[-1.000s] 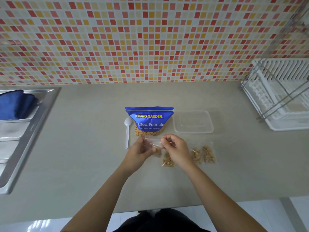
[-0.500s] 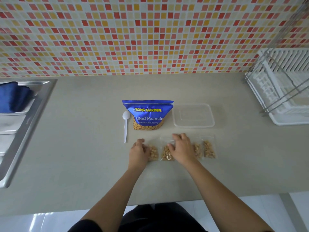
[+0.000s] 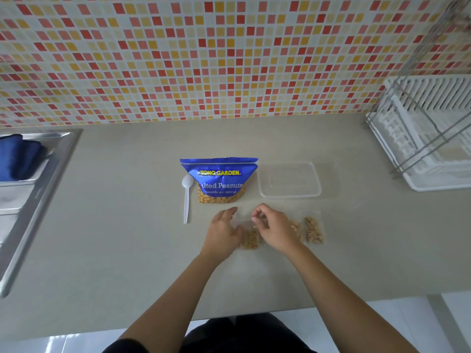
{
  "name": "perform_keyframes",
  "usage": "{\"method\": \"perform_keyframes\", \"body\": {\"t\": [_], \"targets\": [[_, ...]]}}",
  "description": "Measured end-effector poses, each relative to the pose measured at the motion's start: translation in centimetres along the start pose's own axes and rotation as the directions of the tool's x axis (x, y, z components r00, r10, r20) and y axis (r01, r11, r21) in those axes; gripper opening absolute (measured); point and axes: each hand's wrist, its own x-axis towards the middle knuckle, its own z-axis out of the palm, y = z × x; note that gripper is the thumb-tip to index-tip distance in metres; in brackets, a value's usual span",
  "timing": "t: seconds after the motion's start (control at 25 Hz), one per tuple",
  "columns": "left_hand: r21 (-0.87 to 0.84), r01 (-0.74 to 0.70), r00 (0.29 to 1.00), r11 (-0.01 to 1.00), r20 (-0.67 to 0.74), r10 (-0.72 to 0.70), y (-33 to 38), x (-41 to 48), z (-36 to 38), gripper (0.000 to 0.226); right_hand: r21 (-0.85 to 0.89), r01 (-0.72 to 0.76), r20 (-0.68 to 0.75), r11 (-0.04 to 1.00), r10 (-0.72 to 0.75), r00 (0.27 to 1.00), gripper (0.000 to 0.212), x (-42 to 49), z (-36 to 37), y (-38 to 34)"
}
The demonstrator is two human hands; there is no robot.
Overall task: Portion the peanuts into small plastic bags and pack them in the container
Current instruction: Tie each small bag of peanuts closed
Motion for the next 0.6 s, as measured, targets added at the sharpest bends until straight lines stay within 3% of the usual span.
{"method": "perform_keyframes", "body": {"t": [0.08,0.2,0.44,0.6], "targets": [[-0.19,0.064,0.995,0.98,0.094,-0.047,0.9,-0.2,-0.4,0.036,0.217,-0.063,-0.037,0.974,0.073,0.997,0.009,-0.9,-0.6,-0.5],[-0.401,0.108,0.993,0.91,0.095,-0.076,1.8,-0.4,-1.1,0.018,0.553,-0.113,-0.116,0.825,0.211,0.971,0.016,-2.3,-1.0,-1.2],[-0.537,0.07,0.995,0.841,0.101,-0.018,3.8,-0.2,-2.9,0.007,0.678,-0.059,-0.196,0.732,0.258,0.946,0.01,-2.6,-1.7,-3.1],[-0.429,-0.08,0.994,0.9,0.036,0.106,4.9,0.2,-3.7,0.004,0.57,-0.014,-0.267,0.822,0.201,0.943,0.009,-2.6,-2.0,-4.0]]}}
